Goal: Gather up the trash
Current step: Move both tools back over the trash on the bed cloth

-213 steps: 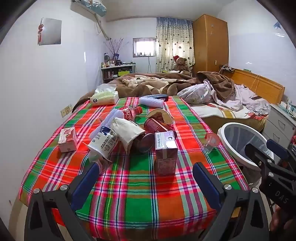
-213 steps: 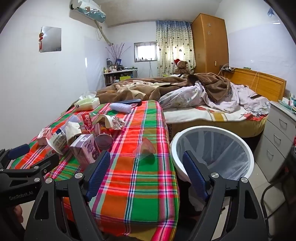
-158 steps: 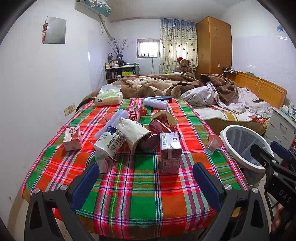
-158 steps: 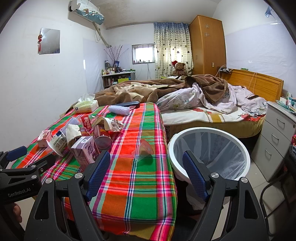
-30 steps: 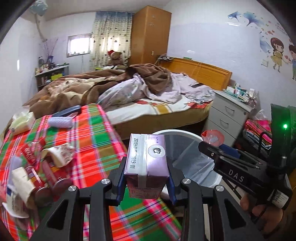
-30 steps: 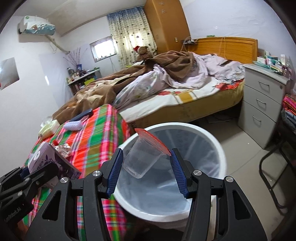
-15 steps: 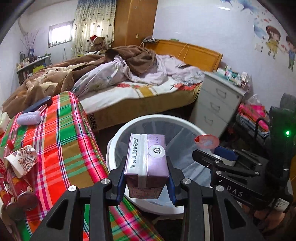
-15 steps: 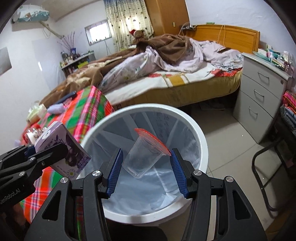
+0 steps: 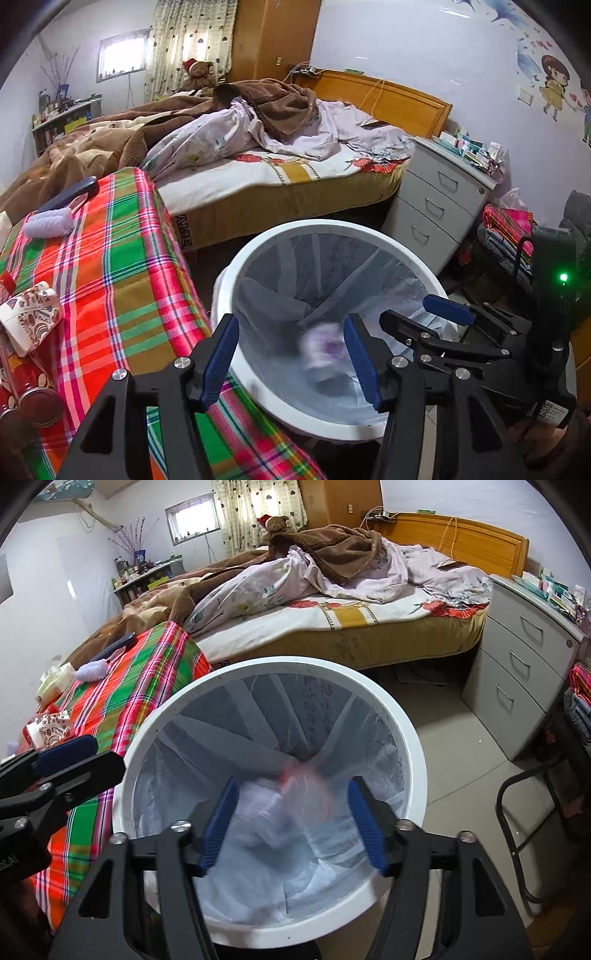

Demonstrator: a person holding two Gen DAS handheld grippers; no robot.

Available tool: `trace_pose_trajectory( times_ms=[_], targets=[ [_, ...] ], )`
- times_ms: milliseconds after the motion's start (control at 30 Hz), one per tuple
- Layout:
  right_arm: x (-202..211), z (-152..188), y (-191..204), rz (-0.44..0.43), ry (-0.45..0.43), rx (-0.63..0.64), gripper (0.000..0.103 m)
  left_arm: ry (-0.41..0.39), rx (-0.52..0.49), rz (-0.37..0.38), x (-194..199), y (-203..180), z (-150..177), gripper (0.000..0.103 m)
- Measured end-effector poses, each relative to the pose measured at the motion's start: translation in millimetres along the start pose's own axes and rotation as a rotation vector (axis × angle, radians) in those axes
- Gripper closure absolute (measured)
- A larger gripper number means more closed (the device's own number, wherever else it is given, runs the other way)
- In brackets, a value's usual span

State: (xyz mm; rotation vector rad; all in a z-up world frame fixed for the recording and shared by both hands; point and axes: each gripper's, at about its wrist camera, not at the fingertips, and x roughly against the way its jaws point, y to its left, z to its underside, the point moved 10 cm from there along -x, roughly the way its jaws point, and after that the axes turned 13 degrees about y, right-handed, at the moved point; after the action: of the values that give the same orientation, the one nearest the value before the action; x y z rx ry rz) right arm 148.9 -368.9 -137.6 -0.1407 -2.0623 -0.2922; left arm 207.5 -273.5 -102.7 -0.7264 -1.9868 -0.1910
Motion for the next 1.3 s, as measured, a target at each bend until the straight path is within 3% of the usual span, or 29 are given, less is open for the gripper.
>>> trace_pose_trajectory(
  times_ms=[267,500,967,1067,1300],
  targets=[
    [10,-1,7,-0.016,-0.028,-0.012,0.036,-0.039,0.046,-0.021,25,21,10,0.044],
    [27,-4,38,-0.068,-0.086,0.025,0.036,-0.108,0.095,-0.085,64,49,27,0.044],
    [47,0,139,-0.216,-0.143,0.197,0.037,-0.197,0.239,-0.195,135,130,73,0.043],
    [46,2,162,-0.233,-0.141,0.237,0.037,-0.217,0.272,-0.235,152,153,84,0.037],
    [42,10,207,-0.274,-0.125,0.323,0.037,-0.230,0.345,-0.315,178,202,115,0.037]
  ],
)
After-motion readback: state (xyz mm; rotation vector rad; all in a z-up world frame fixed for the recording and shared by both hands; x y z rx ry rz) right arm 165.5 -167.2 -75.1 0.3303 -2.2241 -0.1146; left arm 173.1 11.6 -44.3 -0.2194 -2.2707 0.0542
